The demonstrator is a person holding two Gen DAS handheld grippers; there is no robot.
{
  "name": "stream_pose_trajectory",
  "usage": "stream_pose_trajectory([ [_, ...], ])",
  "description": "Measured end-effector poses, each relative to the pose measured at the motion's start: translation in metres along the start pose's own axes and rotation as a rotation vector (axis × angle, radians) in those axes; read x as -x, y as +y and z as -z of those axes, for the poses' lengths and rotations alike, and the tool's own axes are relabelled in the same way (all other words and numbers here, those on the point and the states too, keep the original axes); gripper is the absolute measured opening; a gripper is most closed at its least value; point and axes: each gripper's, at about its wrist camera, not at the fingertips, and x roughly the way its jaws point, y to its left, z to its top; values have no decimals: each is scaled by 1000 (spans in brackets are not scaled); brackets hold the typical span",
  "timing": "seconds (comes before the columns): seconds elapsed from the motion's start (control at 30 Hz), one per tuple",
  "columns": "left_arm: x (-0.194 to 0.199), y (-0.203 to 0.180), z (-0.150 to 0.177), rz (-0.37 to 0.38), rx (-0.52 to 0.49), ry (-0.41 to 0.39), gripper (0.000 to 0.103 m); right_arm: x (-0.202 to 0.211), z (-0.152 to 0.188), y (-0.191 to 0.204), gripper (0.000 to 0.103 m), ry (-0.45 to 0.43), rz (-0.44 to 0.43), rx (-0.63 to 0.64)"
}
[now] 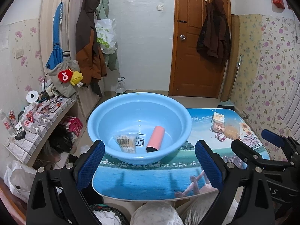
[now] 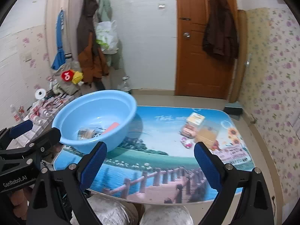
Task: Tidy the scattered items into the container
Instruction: 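Withdraw both grippers from the basin toward the remaining items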
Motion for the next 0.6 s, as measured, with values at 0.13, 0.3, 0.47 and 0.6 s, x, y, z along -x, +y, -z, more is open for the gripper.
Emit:
stream_pose_trajectory([
  [0.13,2,-4,1,-3,-11,-2,98,6,0,-8,95,-6,-5,-31],
  [0.3,1,-4,1,-11,-4,1,98,8,2,-11,95,-4,-2,-49],
  [0.47,3,-4,1,-18,6,-6,98,7,2,-9,95,-10,5,-50],
  [0.6,4,-4,1,-24,10,-6,98,10,5,-7,95,-42,15,-40],
])
